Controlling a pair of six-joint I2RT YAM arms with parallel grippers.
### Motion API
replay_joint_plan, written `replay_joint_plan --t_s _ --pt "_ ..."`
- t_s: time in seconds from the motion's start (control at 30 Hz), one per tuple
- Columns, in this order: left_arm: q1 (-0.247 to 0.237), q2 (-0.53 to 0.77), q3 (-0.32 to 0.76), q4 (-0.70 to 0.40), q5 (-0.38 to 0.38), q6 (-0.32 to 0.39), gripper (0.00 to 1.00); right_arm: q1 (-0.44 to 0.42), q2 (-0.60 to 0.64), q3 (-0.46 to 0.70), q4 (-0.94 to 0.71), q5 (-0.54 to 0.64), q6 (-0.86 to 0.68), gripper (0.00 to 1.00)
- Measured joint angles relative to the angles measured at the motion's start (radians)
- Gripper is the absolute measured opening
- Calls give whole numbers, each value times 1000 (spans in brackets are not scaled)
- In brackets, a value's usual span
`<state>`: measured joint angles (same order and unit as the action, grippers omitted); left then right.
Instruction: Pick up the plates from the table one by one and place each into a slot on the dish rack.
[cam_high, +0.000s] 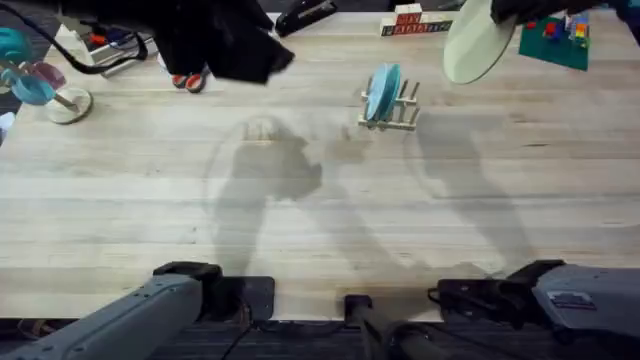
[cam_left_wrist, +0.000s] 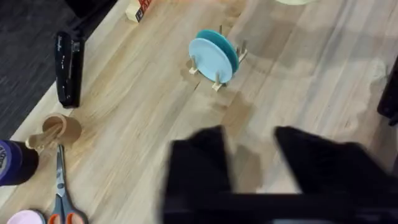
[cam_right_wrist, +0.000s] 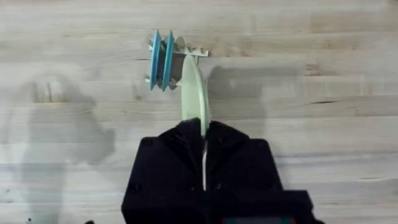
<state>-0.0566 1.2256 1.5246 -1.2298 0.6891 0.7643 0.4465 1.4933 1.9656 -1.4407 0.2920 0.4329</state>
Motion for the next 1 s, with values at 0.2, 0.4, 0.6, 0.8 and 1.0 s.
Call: replay_joint_plan --t_s 0.2,0.4,0.6,0.8,1.0 --pt "0 0 0 10 0 7 992 0 0 0 -9 0 26 29" --pt "0 0 0 14 0 7 992 0 1 1 -23 0 80 29" --pt "0 0 0 14 0 7 992 0 54 68 -47 2 126 29" --pt "0 0 0 14 0 7 992 0 177 222 -146 6 141 29" --pt "0 0 0 14 0 7 992 4 279 349 -176 54 147 29"
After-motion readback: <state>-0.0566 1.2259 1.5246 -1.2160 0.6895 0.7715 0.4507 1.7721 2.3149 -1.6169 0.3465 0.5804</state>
